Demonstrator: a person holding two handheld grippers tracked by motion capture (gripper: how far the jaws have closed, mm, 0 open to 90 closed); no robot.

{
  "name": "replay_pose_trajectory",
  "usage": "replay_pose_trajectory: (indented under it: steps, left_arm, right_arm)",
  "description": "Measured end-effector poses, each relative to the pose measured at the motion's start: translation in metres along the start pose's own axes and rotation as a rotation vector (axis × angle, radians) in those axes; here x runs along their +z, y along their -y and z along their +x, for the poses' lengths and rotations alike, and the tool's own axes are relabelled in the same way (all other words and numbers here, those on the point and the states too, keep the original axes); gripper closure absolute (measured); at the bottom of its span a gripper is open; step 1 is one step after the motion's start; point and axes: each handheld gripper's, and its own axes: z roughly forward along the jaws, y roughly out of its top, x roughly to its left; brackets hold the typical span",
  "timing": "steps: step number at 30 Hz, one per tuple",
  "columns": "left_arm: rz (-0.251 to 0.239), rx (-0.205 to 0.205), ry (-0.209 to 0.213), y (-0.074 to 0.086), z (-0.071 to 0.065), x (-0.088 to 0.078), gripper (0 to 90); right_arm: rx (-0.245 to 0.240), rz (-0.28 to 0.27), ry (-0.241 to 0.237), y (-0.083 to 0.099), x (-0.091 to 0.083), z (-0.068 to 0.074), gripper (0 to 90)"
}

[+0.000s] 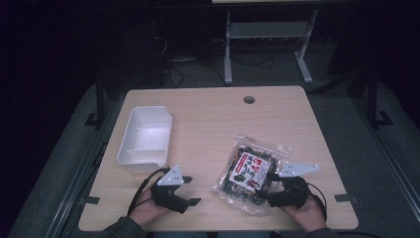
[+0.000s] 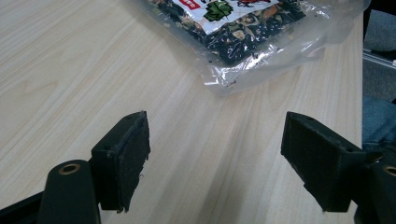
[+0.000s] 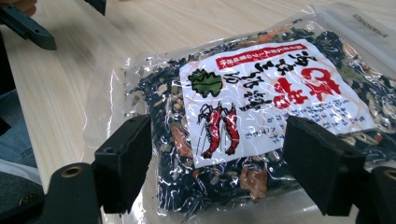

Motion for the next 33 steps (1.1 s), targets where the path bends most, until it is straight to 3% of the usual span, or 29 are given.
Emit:
replay_pose_trajectory:
  steps: [4, 9, 15, 18, 19, 25, 31, 33]
  left_arm:
    - [0.009, 0.005, -0.001, -0.001, 0.0, 0.003, 23.4]
    - [0.016, 0.014, 0.003, -0.005, -0.001, 0.01, 23.4]
    - [0.019, 0.024, 0.001, -0.009, -0.001, 0.013, 23.4]
    - [0.017, 0.024, -0.001, -0.01, 0.0, 0.014, 23.4]
    - [0.012, 0.024, -0.005, -0.012, 0.0, 0.014, 23.5]
    - [0.005, 0.02, -0.012, -0.021, 0.001, 0.019, 27.8]
    - [0.012, 0.011, -0.002, -0.029, 0.002, 0.029, 32.8]
    - [0.011, 0.008, 0.001, -0.031, 0.001, 0.033, 33.7]
  right_arm:
    - [0.012, 0.003, 0.008, -0.005, -0.002, -0.006, 23.3]
    - [0.053, -0.01, 0.042, -0.015, -0.011, -0.026, 21.3]
    - [0.095, -0.032, 0.121, -0.031, -0.024, -0.056, 21.0]
    - [0.12, -0.041, 0.132, -0.036, -0.026, -0.067, 20.9]
    - [0.147, -0.034, 0.137, -0.041, -0.027, -0.077, 21.0]
    - [0.202, 0.016, 0.191, -0.043, -0.025, -0.105, 21.5]
    - [0.265, 0.05, 0.212, -0.038, -0.022, -0.123, 23.6]
    - [0.306, 0.067, 0.214, -0.032, -0.02, -0.133, 24.2]
